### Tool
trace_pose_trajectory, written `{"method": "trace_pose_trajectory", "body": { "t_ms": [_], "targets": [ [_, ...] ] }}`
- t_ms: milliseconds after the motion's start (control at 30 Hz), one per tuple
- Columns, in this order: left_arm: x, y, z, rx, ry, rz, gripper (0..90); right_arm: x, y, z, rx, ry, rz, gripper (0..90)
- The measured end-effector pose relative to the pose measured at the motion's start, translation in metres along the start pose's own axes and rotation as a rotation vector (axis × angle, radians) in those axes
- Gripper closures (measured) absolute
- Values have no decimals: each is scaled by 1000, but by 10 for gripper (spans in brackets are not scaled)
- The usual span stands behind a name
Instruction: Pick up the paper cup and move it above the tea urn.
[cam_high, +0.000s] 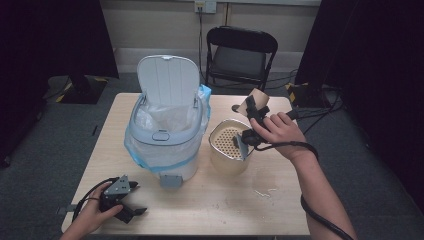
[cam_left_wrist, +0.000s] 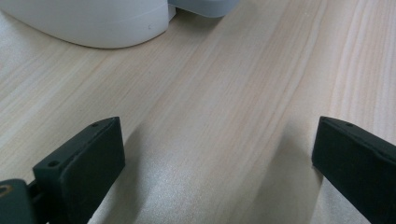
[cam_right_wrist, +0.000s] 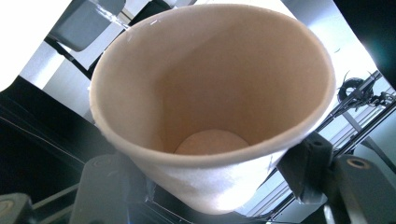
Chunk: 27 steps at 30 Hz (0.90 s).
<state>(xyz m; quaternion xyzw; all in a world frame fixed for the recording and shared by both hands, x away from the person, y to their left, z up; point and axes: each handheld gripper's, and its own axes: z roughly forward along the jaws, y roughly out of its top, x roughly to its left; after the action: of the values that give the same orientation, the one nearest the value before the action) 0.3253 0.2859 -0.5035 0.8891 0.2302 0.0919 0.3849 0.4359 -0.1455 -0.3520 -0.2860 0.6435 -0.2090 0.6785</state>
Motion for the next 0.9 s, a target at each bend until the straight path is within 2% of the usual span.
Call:
{"method": "trace_pose_trajectory", "body": {
  "t_ms": [100, 133, 167, 200, 233, 300, 333, 400, 467, 500, 533, 600, 633, 667, 700, 767, 833, 900],
  "targets": [
    [0, 0, 0, 0, 0, 0, 19, -2, -2, 1, -20, 39, 62, 376],
    [0, 0, 0, 0, 0, 0, 19, -4, -4, 4, -51, 77, 109, 376],
    [0, 0, 0, 0, 0, 0, 19, -4, -5, 4, -56, 105, 170, 376],
    [0, 0, 0, 0, 0, 0, 19, -6, -7, 5, -61, 128, 209, 375],
    [0, 0, 0, 0, 0, 0, 19, -5, -8, 6, -78, 183, 292, 375],
    [0, 0, 0, 0, 0, 0, 19, -6, -11, 9, -111, 244, 387, 375],
    [0, 0, 0, 0, 0, 0, 19, -7, -13, 10, -120, 296, 464, 375],
    [0, 0, 0, 0, 0, 0, 19, -7, -17, 13, -140, 335, 576, 375],
    [0, 0, 0, 0, 0, 0, 19, -7, -23, 17, -166, 402, 735, 374],
    [0, 0, 0, 0, 0, 0, 19, -7, -25, 19, -177, 426, 779, 375],
    [0, 0, 0, 0, 0, 1, 19, -7, -27, 21, -176, 455, 843, 375],
    [0, 0, 0, 0, 0, 0, 19, -6, -32, 24, -198, 494, 948, 375],
    [0, 0, 0, 0, 0, 0, 19, -6, -37, 25, -209, 506, 1029, 375],
    [0, 0, 0, 0, 0, 0, 19, -6, -38, 26, -211, 512, 1061, 374],
    [0, 0, 0, 0, 0, 0, 19, -6, -42, 27, -225, 532, 1139, 374],
    [0, 0, 0, 0, 0, 0, 19, -5, -47, 29, -230, 544, 1203, 374],
    [0, 0, 0, 0, 0, 0, 19, -4, -49, 31, -227, 554, 1213, 374],
    [0, 0, 0, 0, 0, 0, 19, -3, -52, 32, -242, 568, 1253, 374]
  ]
}}
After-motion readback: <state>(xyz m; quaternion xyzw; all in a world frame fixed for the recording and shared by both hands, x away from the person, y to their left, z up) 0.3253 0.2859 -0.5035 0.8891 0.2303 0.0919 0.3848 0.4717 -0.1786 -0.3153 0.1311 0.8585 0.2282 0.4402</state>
